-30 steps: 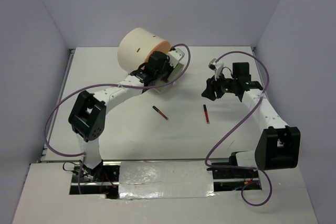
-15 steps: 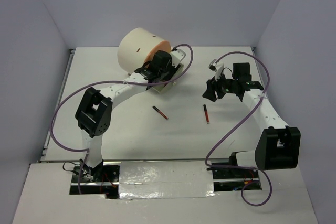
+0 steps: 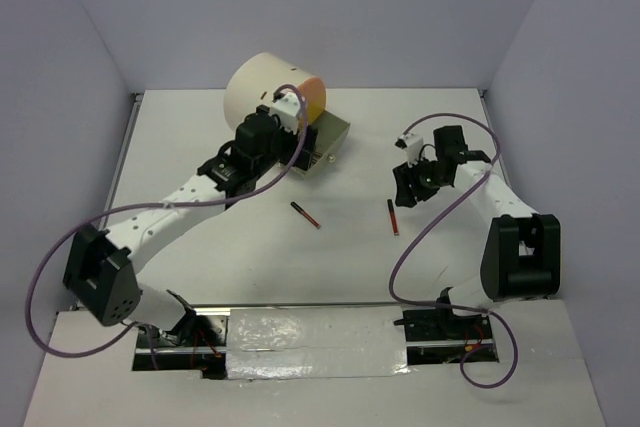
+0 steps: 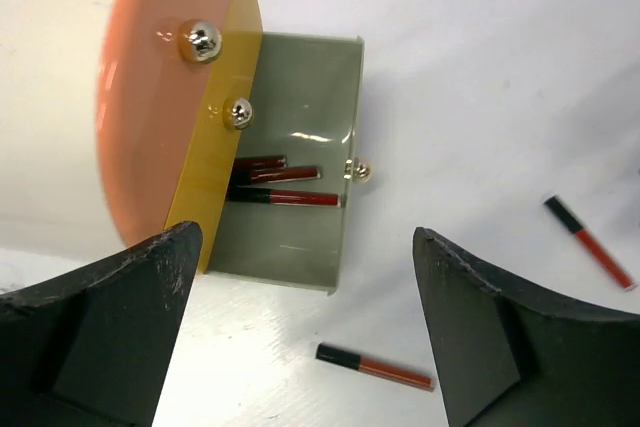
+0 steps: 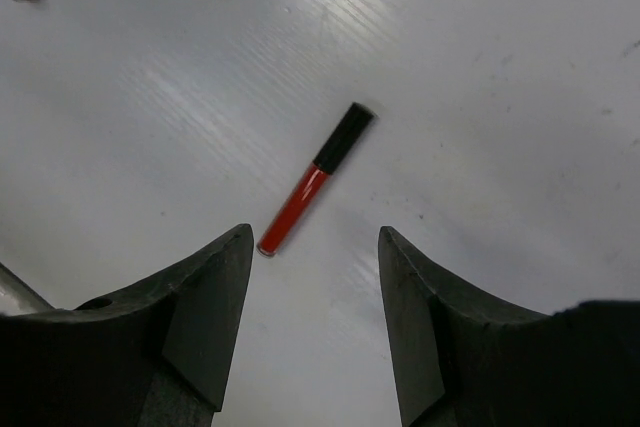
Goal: Organize the makeup
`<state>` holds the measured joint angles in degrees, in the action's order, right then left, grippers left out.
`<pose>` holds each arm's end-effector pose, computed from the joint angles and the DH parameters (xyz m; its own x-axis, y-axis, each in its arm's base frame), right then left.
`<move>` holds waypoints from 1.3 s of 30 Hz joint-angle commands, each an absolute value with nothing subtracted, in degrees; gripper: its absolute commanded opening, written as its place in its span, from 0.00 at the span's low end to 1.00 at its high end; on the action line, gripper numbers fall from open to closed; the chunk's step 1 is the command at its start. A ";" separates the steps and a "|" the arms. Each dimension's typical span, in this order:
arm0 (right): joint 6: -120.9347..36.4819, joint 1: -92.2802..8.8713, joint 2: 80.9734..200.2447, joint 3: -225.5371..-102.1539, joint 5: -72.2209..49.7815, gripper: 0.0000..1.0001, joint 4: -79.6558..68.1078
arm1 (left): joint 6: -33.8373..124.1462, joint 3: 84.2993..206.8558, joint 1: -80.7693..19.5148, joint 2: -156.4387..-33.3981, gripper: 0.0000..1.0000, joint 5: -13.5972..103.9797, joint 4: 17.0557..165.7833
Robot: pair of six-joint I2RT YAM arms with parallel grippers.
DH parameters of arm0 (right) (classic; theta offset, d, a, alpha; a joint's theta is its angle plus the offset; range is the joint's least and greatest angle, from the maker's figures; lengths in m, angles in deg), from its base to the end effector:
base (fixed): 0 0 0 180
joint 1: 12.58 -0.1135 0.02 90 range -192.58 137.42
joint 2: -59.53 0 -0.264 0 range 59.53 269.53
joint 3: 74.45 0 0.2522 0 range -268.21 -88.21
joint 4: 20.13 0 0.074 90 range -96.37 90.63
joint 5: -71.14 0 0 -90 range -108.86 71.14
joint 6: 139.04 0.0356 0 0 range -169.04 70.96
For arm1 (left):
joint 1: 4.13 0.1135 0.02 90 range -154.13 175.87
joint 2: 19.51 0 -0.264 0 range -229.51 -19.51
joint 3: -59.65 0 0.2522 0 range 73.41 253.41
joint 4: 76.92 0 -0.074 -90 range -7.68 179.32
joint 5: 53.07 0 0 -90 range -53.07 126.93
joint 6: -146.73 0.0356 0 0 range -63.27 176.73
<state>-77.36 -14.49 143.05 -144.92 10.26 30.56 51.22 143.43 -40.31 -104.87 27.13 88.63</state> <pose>0.2817 0.0267 0.2246 -0.6731 -0.4371 -0.5965 -0.6403 0.7481 0.1743 0.2906 -0.2050 0.3396 -0.2650 0.0766 -0.9612 0.4262 0.9035 -0.0455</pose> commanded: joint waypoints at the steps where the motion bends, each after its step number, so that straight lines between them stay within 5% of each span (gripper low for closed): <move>1: -74.01 -15.39 143.37 -145.69 4.00 0.61 32.65 | 42.43 135.84 -40.16 -98.73 0.99 27.18 93.27; 20: -62.85 -25.50 151.37 -144.46 -5.76 0.50 29.05 | 22.91 111.47 -39.81 -73.23 0.99 8.20 89.85; 39: -60.29 -27.78 156.47 -144.37 -12.26 0.43 27.47 | 17.27 109.27 -38.49 -69.52 0.99 7.93 88.26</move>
